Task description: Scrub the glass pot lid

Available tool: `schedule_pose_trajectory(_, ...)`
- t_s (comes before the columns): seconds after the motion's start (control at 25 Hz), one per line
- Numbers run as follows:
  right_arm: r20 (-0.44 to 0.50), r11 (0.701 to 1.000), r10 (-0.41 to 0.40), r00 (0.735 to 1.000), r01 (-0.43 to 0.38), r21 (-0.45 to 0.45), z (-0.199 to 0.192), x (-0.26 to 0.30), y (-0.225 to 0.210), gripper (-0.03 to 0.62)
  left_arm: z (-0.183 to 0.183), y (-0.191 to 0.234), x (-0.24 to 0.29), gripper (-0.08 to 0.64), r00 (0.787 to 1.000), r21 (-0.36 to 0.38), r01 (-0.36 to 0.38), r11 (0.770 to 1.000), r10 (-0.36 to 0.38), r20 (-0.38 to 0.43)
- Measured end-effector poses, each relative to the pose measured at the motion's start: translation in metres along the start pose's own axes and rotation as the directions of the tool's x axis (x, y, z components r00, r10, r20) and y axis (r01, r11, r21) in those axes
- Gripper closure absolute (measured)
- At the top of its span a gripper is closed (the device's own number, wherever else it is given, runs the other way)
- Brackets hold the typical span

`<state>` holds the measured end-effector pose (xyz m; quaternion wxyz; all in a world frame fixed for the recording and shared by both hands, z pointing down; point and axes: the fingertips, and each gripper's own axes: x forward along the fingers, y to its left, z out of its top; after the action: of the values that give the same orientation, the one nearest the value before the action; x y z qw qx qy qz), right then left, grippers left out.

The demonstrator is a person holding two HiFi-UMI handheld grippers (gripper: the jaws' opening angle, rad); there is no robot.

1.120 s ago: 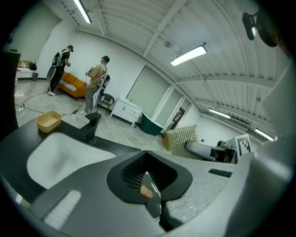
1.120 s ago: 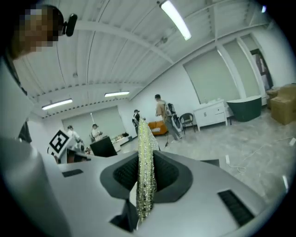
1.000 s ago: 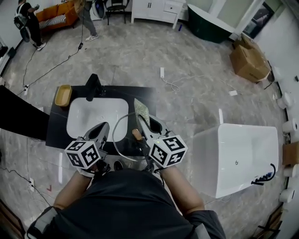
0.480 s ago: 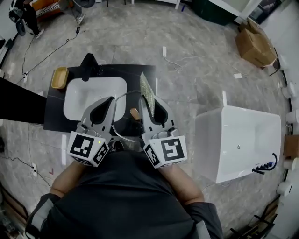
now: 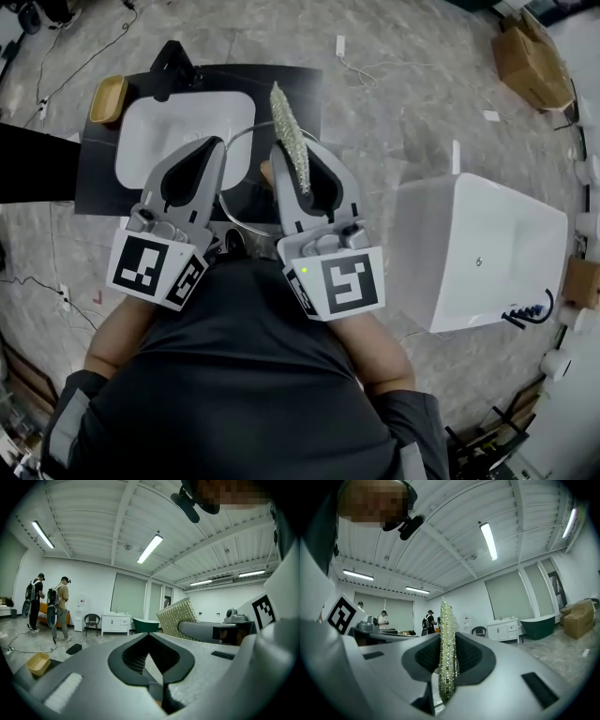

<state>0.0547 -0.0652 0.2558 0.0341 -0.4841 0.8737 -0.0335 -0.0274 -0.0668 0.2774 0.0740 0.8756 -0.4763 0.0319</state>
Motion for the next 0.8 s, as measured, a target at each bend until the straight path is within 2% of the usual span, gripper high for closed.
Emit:
schedule_pose_trajectory(0.4, -0.053, 0.999, 0.007, 0.999, -0.005, 0.035, -0.023, 0.003, -0.002, 0.529, -0.014, 0.001, -0.003, 0.560, 1.000, -0.008, -0.013, 1.000, 0.013, -0.017)
schedule_pose_trajectory(0.8, -0.054, 0.999, 0.003, 0.999, 0.000, 0.050, -0.021, -0.004, -0.004, 0.529, -0.014, -0.005, -0.005, 0.560, 1.000, -0.026, -0.012, 1.000, 0.011, -0.025)
